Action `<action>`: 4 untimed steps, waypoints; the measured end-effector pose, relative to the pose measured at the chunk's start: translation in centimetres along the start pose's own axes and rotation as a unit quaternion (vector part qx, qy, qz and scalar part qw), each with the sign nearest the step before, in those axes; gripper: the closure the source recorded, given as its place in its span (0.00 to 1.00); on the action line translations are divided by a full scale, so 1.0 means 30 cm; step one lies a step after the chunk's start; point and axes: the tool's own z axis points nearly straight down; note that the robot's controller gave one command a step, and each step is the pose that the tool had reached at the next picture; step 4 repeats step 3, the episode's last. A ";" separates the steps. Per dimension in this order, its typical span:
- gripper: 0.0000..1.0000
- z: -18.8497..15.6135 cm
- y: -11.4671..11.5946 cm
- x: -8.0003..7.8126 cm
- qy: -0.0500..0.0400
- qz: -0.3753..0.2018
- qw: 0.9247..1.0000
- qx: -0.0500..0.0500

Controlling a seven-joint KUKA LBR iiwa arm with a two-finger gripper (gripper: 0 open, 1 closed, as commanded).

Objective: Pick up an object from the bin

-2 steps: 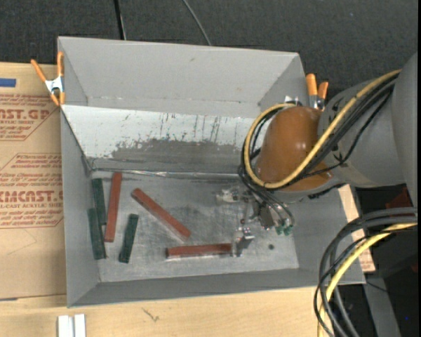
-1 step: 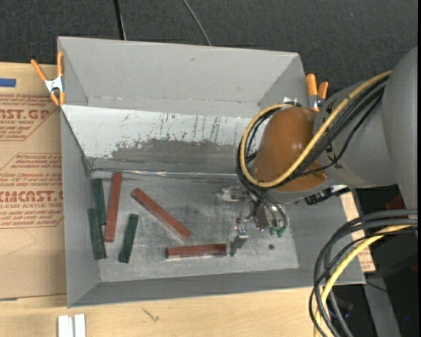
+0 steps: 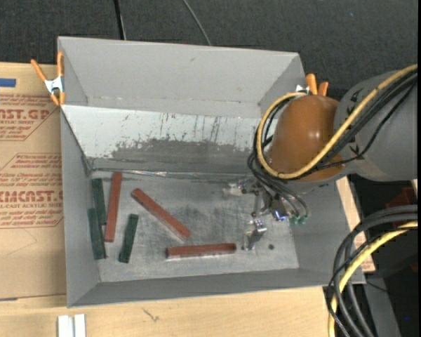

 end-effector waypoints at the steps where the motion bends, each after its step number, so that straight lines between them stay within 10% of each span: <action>1: 1.00 0.162 0.160 0.117 0.003 -0.081 0.997 0.000; 2: 1.00 0.162 0.160 0.117 0.003 -0.081 0.997 0.000; 3: 1.00 -0.293 0.159 -0.011 -0.001 -0.055 0.999 0.000; 4: 1.00 -0.293 0.159 -0.011 -0.001 -0.055 0.999 0.000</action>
Offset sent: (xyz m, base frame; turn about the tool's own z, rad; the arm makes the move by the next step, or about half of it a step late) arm 0.0000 0.0000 0.0000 0.0000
